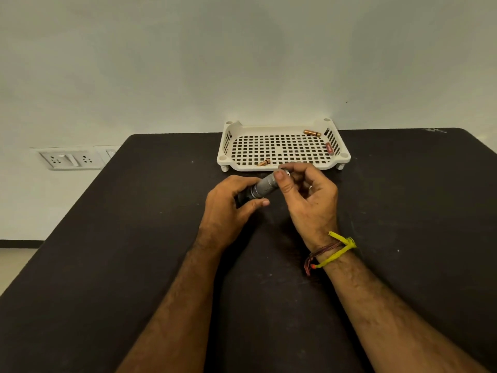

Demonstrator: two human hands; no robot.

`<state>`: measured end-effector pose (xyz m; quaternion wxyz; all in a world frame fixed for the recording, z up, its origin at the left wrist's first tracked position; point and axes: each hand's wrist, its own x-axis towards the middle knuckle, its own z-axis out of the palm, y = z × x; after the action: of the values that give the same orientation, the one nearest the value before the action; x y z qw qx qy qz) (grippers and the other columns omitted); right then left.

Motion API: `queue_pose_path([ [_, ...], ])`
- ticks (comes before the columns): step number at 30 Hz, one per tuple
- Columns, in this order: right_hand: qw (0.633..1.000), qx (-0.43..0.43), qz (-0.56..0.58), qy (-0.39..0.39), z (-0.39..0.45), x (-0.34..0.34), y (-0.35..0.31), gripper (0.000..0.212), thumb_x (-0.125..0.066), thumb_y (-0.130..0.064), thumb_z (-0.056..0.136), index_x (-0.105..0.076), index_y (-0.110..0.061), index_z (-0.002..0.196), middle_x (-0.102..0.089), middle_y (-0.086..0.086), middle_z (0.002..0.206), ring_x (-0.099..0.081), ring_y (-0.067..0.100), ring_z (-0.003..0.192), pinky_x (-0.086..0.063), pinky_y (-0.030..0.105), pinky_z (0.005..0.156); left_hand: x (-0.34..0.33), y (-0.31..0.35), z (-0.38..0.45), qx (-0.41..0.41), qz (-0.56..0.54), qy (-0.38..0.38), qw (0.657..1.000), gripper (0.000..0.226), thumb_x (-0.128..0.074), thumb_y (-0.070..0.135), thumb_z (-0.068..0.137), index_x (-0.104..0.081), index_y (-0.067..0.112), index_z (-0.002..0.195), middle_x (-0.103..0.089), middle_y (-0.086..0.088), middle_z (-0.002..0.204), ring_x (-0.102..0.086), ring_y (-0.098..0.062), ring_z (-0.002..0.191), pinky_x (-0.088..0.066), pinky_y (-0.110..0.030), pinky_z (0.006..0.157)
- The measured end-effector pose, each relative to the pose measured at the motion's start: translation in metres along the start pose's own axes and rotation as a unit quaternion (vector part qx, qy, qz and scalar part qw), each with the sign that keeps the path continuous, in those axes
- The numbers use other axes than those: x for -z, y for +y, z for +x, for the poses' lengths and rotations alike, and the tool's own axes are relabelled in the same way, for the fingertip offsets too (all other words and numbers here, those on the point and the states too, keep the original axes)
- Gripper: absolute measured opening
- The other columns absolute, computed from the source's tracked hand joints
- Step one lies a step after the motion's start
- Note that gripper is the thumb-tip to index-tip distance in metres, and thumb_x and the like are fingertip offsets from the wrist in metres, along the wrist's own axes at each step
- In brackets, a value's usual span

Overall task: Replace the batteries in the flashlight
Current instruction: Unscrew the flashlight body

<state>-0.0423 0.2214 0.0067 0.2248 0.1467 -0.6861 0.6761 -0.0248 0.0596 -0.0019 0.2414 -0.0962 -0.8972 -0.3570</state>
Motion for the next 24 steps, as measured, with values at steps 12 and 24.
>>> queue_pose_path([
  [12,0.992,0.047,-0.107,-0.047,0.0,0.003,0.008,0.012,-0.064,-0.021,0.094,-0.066,-0.013,0.102,-0.069,-0.002,0.091,-0.067,0.014,0.085,-0.057,0.028,0.076,0.001,-0.001,0.001,0.01,-0.009,-0.011,1.0,0.036,-0.078,0.017,0.083,-0.069,0.014,0.118,-0.07,-0.001,0.114,-0.063,-0.02,0.105,-0.05,-0.042,0.097],
  [24,0.994,0.013,-0.09,-0.066,0.008,0.011,0.012,0.011,-0.061,-0.019,0.098,-0.065,-0.008,0.099,-0.068,0.0,0.087,-0.065,0.018,0.081,-0.057,0.04,0.075,0.0,0.004,0.003,-0.017,0.041,-0.009,0.999,0.034,-0.079,0.015,0.082,-0.071,0.01,0.114,-0.071,-0.003,0.11,-0.062,-0.017,0.101,-0.04,-0.024,0.091],
])
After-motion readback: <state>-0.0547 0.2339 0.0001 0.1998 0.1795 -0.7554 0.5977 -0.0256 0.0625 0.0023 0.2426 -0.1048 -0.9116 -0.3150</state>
